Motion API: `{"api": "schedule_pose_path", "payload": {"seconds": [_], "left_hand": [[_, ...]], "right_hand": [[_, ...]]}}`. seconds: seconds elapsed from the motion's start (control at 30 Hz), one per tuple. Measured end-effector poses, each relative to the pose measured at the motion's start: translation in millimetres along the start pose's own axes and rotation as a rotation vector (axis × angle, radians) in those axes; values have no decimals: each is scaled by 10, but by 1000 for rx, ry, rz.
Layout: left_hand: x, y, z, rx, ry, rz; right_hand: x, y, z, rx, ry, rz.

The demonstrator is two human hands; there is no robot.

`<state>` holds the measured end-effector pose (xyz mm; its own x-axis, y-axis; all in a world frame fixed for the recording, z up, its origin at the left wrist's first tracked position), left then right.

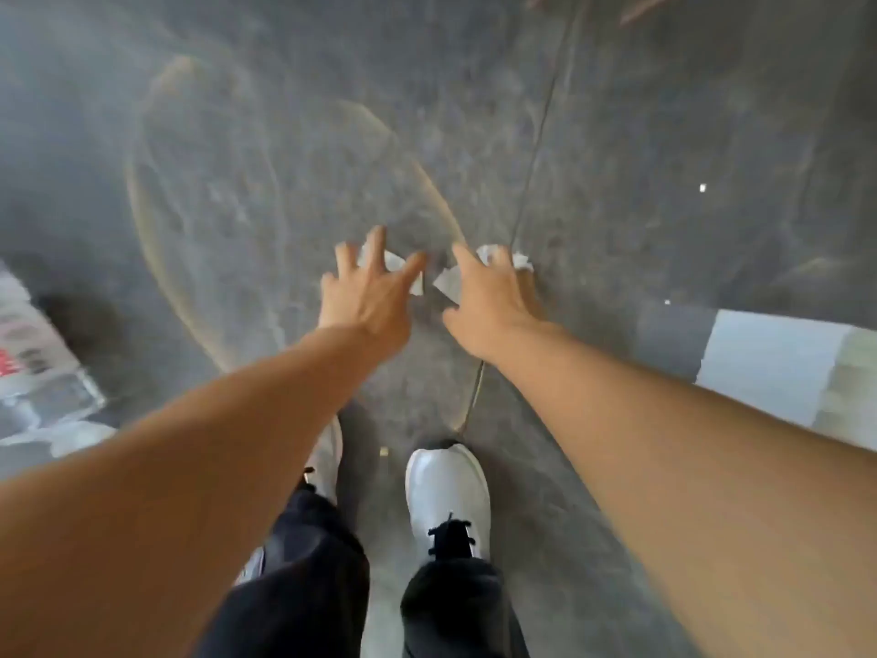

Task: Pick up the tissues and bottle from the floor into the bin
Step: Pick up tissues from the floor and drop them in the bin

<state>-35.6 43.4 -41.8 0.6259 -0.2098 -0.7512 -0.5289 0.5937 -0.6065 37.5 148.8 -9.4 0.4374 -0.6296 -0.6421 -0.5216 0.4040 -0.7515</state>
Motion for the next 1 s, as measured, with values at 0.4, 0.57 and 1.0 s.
{"api": "schedule_pose_path", "payload": {"seconds": [0.4,0.57,1.0], "left_hand": [[-92,71,-21,290,167,-107],[-469,-240,382,211,65,-97],[-484,-1274,3198,662,102,-128]], "right_hand": [[270,-189,484,155,70,101],[-97,-721,854,221,94,136],[-887,-2355,2758,614,483,362]]}}
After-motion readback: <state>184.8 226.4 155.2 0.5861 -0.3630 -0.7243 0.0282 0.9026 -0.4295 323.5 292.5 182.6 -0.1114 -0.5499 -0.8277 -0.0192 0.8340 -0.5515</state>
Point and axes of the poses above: each hand's wrist, its own y-axis towards the middle knuckle, its own x-axis out of the palm, z = x × y, the point moved 7 cm from there along y, towards the middle knuckle, and after that the axes turned 2 degrees about -x, right-handed, at the moved point
